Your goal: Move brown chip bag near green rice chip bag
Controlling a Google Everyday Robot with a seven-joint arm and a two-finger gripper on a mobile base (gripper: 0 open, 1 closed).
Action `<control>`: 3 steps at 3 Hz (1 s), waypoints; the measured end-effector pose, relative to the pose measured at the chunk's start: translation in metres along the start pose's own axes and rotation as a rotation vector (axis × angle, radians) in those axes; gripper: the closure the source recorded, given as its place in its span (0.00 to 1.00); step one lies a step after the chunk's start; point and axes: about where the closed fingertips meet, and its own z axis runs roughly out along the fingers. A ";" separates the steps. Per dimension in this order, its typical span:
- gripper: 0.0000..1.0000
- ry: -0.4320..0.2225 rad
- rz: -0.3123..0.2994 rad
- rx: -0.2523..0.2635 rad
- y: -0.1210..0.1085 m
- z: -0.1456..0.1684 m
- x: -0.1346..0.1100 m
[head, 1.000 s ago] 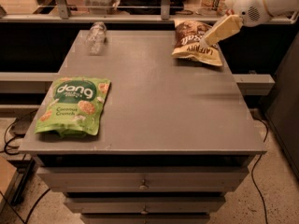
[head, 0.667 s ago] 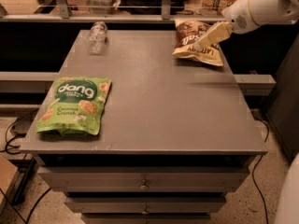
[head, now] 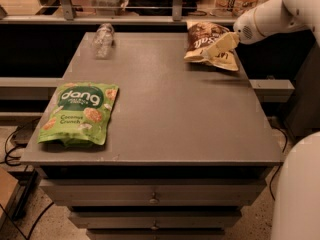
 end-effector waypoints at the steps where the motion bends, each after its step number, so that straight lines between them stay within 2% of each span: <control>1: 0.00 0.027 0.031 -0.012 0.001 0.017 0.013; 2: 0.00 0.060 0.066 -0.031 0.004 0.032 0.027; 3: 0.18 0.069 0.094 -0.026 0.004 0.036 0.035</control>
Offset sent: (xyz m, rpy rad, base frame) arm 0.0065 0.0000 -0.0582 0.0057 0.1430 -0.0503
